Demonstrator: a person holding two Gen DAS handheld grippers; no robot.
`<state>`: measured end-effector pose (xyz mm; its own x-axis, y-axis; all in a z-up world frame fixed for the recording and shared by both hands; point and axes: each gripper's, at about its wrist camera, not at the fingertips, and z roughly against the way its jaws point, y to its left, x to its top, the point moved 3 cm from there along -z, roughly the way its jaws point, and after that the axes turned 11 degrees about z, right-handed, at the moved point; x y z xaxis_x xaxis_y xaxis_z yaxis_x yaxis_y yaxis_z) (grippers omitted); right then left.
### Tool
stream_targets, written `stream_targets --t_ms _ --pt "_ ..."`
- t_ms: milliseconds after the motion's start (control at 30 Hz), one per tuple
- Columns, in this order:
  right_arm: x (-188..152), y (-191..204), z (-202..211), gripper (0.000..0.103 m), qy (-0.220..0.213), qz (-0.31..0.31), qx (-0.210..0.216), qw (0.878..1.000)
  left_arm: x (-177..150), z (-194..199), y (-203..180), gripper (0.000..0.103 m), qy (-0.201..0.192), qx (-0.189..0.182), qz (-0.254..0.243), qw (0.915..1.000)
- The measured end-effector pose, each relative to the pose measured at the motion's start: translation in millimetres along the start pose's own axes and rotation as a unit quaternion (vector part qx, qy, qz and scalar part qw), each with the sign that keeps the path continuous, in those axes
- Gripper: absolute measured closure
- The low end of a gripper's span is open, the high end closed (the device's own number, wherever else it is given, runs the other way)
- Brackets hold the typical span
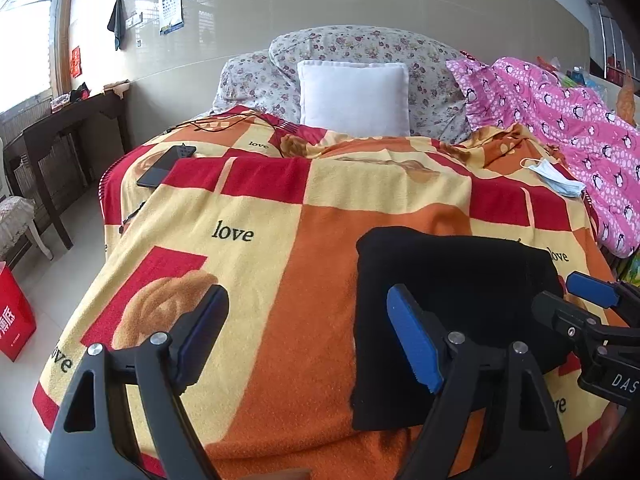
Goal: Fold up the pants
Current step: 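Release the black garment and withdraw both grippers above it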
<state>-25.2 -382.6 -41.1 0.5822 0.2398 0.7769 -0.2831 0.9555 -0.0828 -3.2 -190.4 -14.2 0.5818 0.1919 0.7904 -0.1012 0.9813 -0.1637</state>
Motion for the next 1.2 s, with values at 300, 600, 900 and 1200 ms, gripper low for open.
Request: stream_targets --t_ms 300,600,900,1200 --pt "-0.4 2.4 -2.3 0.025 0.004 -0.002 0.002 1.0 -2.9 2.3 -2.3 0.021 0.0 -0.001 -0.008 1.0" --pt "3.3 2.7 -2.5 0.023 -0.004 -0.005 0.01 1.0 -2.2 5.0 -1.8 0.021 -0.002 0.005 -0.012 0.9999" --pt "5.3 2.2 -5.5 0.022 0.0 -0.004 0.009 1.0 -2.7 5.7 2.3 0.021 0.0 0.003 -0.006 1.0" --pt "6.9 5.3 -7.9 0.022 0.004 0.002 0.011 1.0 -2.3 7.2 1.7 0.021 -0.002 0.0 -0.007 1.0"
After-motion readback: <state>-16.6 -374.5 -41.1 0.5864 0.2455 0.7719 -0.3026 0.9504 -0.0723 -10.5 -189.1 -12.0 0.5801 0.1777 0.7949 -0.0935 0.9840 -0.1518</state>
